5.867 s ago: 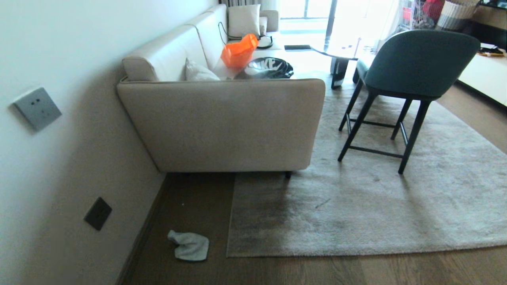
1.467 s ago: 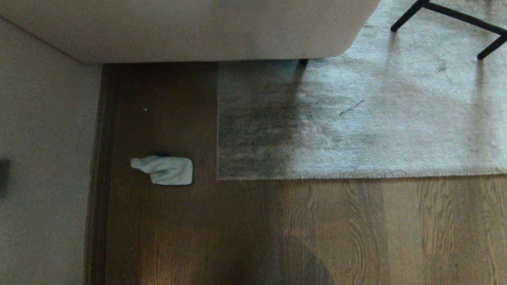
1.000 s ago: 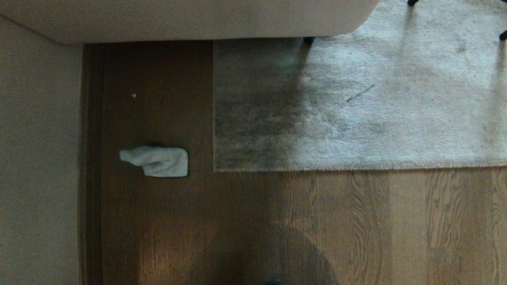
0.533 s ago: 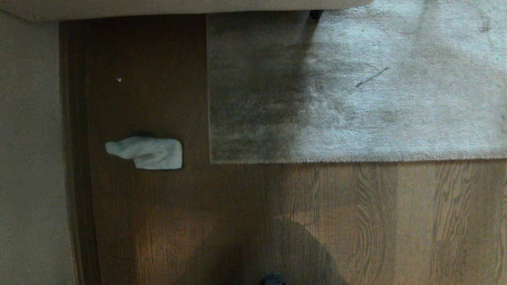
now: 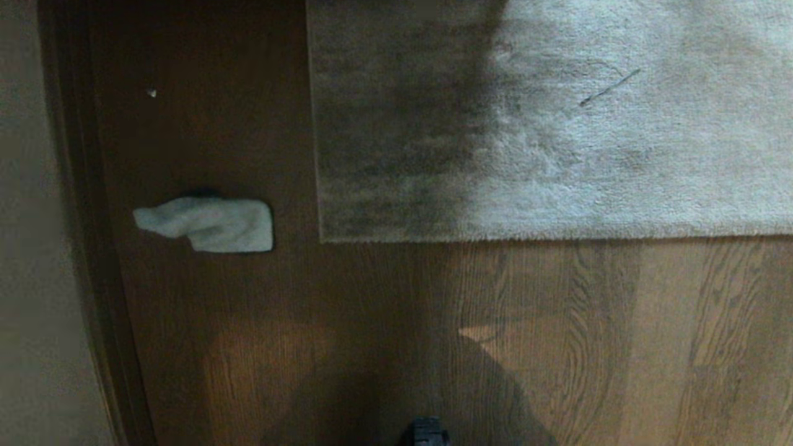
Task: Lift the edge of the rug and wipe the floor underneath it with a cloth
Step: Pick up the rag
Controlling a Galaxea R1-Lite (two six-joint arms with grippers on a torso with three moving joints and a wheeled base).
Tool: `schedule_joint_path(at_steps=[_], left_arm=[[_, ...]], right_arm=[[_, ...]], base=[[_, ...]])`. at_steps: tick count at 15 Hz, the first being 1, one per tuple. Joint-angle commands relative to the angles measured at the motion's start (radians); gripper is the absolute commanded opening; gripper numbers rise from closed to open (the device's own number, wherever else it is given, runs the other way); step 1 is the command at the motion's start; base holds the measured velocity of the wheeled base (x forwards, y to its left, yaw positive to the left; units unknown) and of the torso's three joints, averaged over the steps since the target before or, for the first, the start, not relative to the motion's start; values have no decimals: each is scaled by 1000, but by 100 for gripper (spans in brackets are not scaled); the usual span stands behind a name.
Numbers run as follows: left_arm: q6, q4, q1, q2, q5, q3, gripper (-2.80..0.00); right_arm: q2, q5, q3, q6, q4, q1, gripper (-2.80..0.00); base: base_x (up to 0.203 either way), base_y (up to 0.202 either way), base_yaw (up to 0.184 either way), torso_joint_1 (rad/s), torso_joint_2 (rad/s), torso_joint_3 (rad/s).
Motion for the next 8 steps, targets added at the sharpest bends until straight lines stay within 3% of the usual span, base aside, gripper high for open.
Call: schedule_joint_path(at_steps=[1,5,8], left_arm=[[-2,0,1,0,0,1,-280],[-1,-1,1,0,0,0,-280],[-1,0,0,0,0,0,-280]], right_arm=[[0,0,0,0,0,0,-280],[0,0,0,0,0,0,-280],[0,0,0,0,0,0,-280]], base=[[0,0,0,-3,2,-199],[0,0,0,3,3,-194],[0,0,0,2,5,-63]])
